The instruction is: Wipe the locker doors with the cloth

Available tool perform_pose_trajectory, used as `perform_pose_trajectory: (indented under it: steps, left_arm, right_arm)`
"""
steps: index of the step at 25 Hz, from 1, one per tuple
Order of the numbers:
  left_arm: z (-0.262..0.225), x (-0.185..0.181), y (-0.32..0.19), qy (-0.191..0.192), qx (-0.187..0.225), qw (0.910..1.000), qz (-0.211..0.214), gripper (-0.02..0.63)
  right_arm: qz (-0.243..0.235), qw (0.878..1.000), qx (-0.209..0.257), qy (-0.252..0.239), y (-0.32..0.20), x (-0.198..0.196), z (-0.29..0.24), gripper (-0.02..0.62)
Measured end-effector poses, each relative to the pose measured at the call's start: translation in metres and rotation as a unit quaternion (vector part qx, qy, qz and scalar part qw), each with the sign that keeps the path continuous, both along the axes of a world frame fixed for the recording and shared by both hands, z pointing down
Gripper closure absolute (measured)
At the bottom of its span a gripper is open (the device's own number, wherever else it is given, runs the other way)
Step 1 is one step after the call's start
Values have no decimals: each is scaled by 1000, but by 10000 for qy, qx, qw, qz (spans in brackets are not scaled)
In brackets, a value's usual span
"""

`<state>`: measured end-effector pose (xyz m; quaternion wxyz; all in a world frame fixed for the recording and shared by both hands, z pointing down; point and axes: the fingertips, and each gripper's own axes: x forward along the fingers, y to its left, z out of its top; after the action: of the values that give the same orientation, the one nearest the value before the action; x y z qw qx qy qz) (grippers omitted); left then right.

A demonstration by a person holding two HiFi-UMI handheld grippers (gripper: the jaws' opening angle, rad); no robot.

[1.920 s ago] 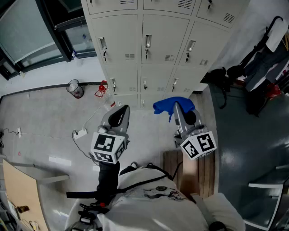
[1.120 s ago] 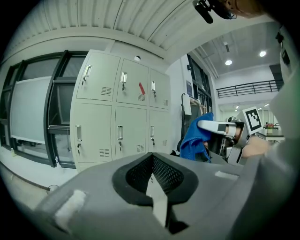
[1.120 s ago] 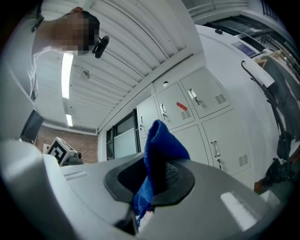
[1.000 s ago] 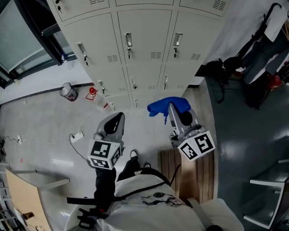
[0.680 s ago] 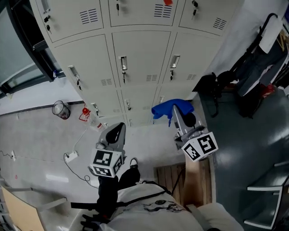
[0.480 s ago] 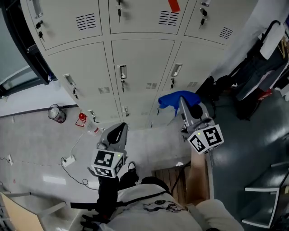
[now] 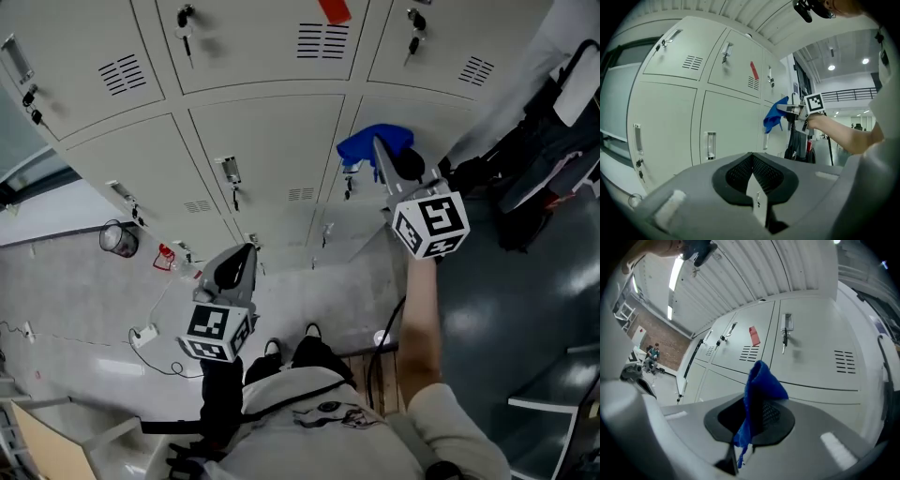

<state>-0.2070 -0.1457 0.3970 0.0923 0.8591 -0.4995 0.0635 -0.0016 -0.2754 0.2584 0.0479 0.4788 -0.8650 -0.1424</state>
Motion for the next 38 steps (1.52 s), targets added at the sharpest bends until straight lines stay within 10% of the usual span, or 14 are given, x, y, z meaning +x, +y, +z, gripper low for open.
perform_pose_trajectory:
  steps: [12, 30, 38]
  left_arm:
    - [-19, 41, -48, -166, 176, 9984, -505, 607]
    - [-12, 100, -65, -158, 104, 9998, -117, 607]
    - [-15, 102, -60, -220, 139, 9996, -125, 607]
  right_arm:
    - [-537, 9958, 231, 707, -66, 22, 1, 565]
    - [906, 9934, 228, 661, -89, 218, 14, 563]
    - [-131, 9990, 403, 165, -52, 151, 10, 563]
